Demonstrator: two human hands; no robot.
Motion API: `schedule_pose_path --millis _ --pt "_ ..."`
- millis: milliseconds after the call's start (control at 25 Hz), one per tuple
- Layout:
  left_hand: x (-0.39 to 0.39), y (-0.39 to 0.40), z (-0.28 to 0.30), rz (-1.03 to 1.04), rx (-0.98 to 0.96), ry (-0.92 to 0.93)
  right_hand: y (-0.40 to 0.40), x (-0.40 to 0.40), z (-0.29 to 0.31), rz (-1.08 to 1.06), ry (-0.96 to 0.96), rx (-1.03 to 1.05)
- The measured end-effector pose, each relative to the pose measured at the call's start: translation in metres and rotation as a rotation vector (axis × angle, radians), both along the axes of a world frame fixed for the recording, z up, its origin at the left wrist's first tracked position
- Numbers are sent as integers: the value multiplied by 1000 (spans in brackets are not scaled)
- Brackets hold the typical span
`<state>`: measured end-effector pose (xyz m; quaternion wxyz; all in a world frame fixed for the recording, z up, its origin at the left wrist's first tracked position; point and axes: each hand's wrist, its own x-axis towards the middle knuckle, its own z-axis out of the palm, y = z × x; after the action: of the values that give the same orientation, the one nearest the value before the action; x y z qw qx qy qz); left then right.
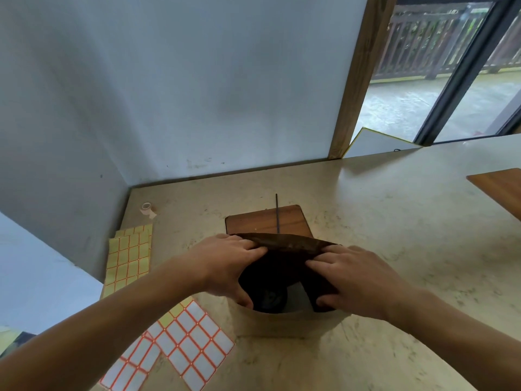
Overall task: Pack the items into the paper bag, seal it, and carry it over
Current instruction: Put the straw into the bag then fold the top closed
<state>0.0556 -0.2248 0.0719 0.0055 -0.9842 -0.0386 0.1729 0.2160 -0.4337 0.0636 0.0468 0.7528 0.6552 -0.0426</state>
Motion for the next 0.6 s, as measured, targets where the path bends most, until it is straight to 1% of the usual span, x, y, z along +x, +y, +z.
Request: schedule_pose_path --millis 160,320,440,520,600 --pt "-2 0 3 -34 -11 -36 6 4 4 13 46 10" --pt "-1 7 12 -73 -78 -105 19 13 16 46 142 86" --pt "12 21 25 -37 -232 -189 36 27 25 2 220 170" --pt "26 35 30 16 -345 -257 50 42 25 -84 286 293" --pt "45 53 26 54 -417 -313 67 62 18 -185 304 366"
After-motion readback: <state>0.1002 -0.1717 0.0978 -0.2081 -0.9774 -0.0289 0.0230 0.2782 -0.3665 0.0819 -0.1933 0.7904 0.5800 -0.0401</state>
